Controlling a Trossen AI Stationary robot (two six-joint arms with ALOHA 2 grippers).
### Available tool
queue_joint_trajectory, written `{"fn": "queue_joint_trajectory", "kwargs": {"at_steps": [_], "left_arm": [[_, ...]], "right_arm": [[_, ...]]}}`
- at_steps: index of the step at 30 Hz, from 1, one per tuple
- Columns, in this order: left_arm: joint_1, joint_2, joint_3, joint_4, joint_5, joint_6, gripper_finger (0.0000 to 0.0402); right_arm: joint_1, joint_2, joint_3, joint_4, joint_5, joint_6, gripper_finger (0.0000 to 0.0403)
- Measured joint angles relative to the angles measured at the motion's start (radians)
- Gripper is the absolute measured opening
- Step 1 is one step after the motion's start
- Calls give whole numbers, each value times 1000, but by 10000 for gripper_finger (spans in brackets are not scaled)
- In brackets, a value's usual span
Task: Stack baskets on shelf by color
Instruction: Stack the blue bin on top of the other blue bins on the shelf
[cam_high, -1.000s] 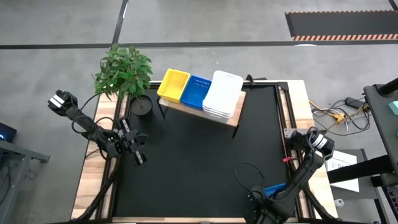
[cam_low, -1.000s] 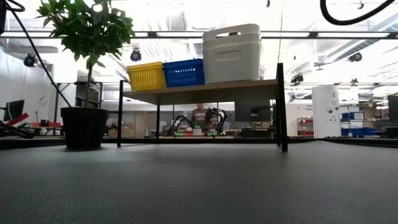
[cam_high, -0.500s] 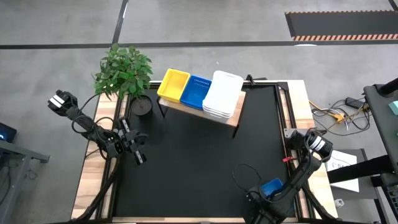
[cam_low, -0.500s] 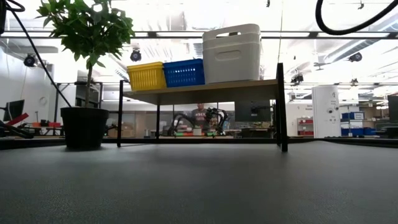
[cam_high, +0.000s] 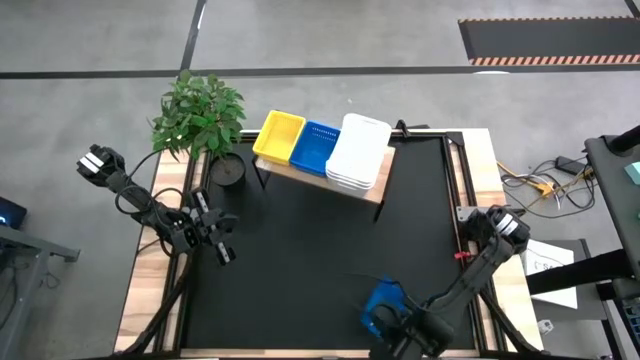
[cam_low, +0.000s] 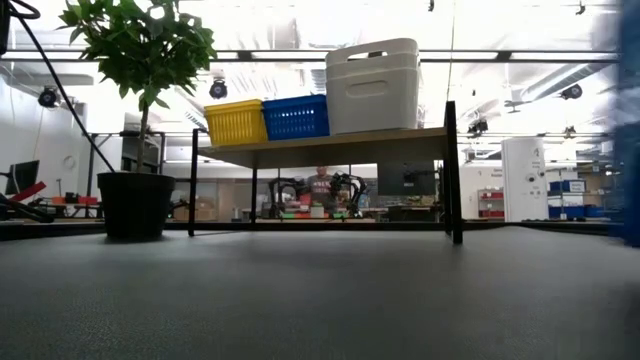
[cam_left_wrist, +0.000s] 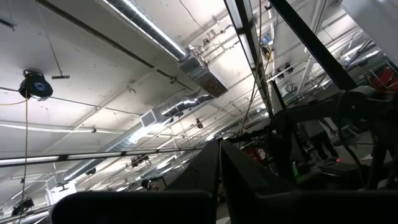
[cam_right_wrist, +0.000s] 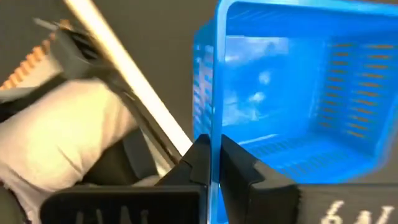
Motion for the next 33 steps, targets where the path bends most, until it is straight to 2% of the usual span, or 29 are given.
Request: {"fn": "queue_joint_trajectory", "kwargs": {"at_steps": [8, 14, 16, 23, 33], "left_arm": [[0, 0, 0, 0, 0, 0, 0], [0, 1, 0, 0, 0, -1, 0], [0, 1, 0, 0, 0, -1, 0], [0, 0, 0, 0, 0, -1, 0], [0, -7, 9, 0, 0, 3, 0]], "right_arm": [[-47, -2, 201, 51, 261, -687, 11], [-76, -2, 345, 72, 503, -1167, 11], [-105, -2, 381, 110, 517, -1286, 11], [-245, -2, 483, 182, 485, -1550, 11], [-529, -1, 528, 184, 486, -1635, 11]]}}
